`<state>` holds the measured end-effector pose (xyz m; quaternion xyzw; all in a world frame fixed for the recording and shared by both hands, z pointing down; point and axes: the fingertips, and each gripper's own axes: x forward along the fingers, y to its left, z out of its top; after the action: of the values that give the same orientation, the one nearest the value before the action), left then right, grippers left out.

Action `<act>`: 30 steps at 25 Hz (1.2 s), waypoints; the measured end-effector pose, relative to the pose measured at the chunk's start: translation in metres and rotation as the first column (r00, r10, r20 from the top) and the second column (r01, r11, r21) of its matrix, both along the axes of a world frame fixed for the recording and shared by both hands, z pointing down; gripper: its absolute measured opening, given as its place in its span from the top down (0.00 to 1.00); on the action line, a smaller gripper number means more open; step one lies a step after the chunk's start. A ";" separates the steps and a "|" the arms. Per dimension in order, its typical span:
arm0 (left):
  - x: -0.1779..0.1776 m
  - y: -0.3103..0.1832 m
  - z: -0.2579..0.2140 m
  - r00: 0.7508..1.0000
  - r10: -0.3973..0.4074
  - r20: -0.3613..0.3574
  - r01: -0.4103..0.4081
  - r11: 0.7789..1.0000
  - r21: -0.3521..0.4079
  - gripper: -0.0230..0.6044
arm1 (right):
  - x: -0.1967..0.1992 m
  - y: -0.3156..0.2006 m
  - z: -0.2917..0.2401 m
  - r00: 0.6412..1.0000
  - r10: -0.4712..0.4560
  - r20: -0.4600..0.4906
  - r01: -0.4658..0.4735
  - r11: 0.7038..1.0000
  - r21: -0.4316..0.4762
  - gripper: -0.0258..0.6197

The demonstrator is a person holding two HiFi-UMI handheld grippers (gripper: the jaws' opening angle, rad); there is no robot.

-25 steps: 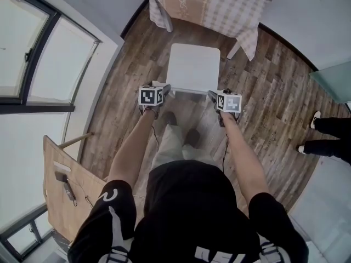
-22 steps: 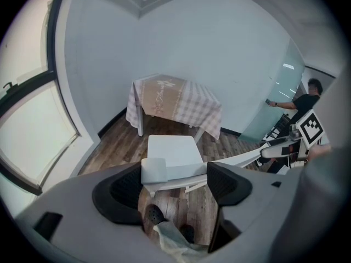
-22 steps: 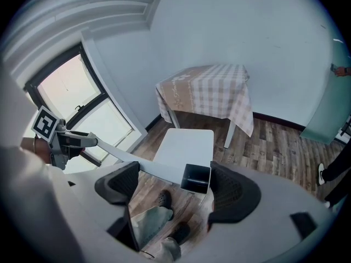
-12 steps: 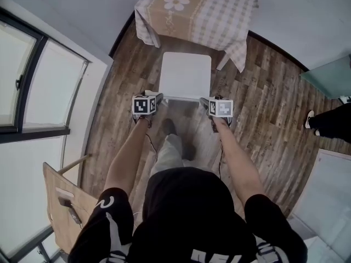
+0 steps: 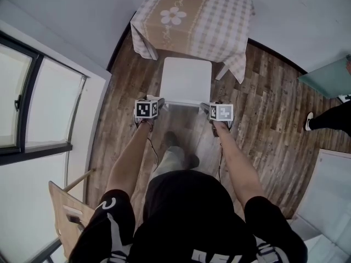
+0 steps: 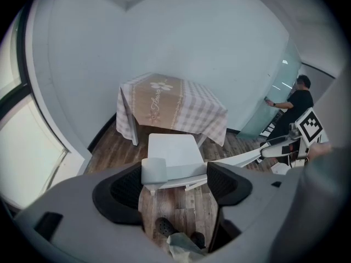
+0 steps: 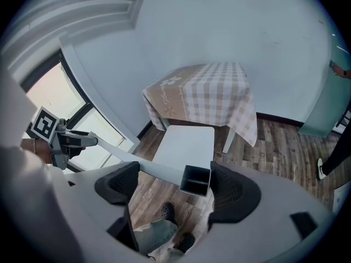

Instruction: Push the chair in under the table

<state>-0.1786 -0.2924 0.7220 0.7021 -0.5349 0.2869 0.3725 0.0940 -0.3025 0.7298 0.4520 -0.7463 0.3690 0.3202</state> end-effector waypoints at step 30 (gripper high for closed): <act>-0.037 -0.124 -0.005 0.992 0.126 -0.019 -0.125 0.991 0.043 0.38 | -0.038 -0.094 -0.007 0.992 0.125 0.000 -0.125 0.992 0.022 0.30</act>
<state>-0.2156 -0.4163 0.7174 0.7450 -0.4916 0.2906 0.3447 0.0562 -0.3968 0.7230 0.5015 -0.7205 0.3796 0.2920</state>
